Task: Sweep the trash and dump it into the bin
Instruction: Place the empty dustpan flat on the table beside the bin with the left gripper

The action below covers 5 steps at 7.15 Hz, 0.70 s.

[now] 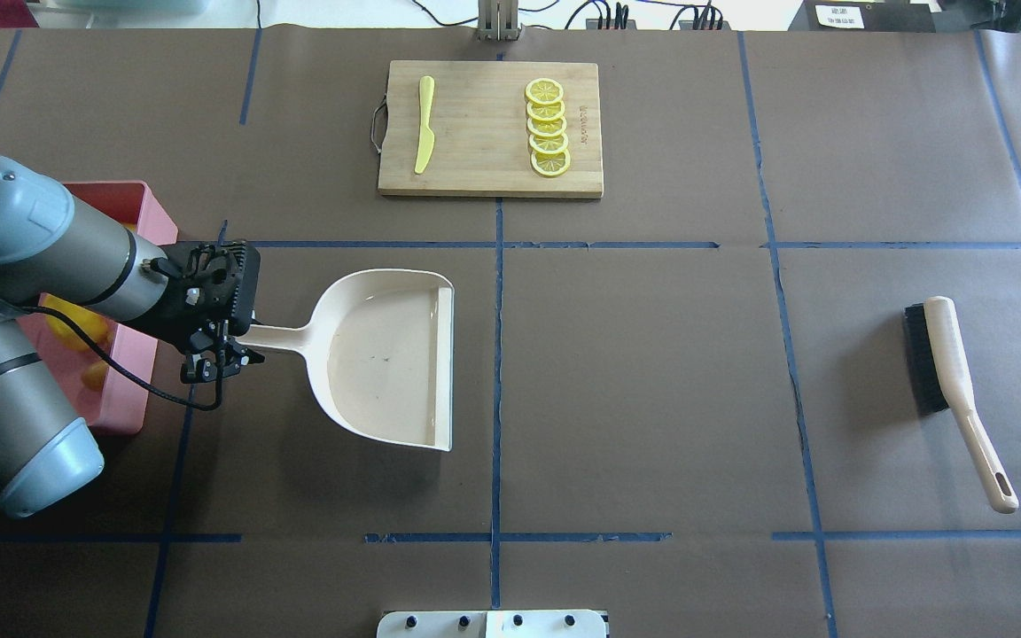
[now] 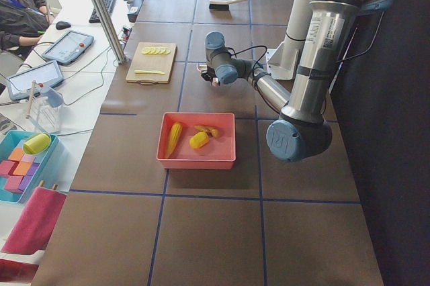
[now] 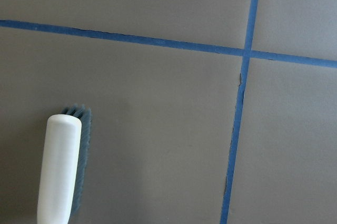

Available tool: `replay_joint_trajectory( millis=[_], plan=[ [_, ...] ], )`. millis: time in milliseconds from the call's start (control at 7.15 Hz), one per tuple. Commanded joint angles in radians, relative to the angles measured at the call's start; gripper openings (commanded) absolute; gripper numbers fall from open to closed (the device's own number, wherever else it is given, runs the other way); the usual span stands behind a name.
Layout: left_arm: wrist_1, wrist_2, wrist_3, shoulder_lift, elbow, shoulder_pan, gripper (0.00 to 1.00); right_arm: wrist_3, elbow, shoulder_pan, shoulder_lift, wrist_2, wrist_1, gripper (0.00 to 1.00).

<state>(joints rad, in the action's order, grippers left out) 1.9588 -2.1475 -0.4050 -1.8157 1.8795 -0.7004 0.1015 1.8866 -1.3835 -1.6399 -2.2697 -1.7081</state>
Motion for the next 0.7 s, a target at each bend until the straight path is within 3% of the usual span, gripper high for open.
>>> replay_joint_trajectory(
  millis=[0,420,560],
  plan=[
    [0.098,0.000,0.023,-0.034,-0.071,0.041,0.00,0.001,-0.006,-0.002,0.000,0.002,-0.001,1.00],
    [0.135,0.001,0.025,-0.045,-0.123,0.045,0.07,0.004,-0.007,-0.003,0.000,0.004,0.001,1.00],
    [0.131,0.001,0.026,-0.044,-0.123,0.045,0.31,0.006,-0.007,-0.002,0.002,0.003,0.001,1.00]
  ],
)
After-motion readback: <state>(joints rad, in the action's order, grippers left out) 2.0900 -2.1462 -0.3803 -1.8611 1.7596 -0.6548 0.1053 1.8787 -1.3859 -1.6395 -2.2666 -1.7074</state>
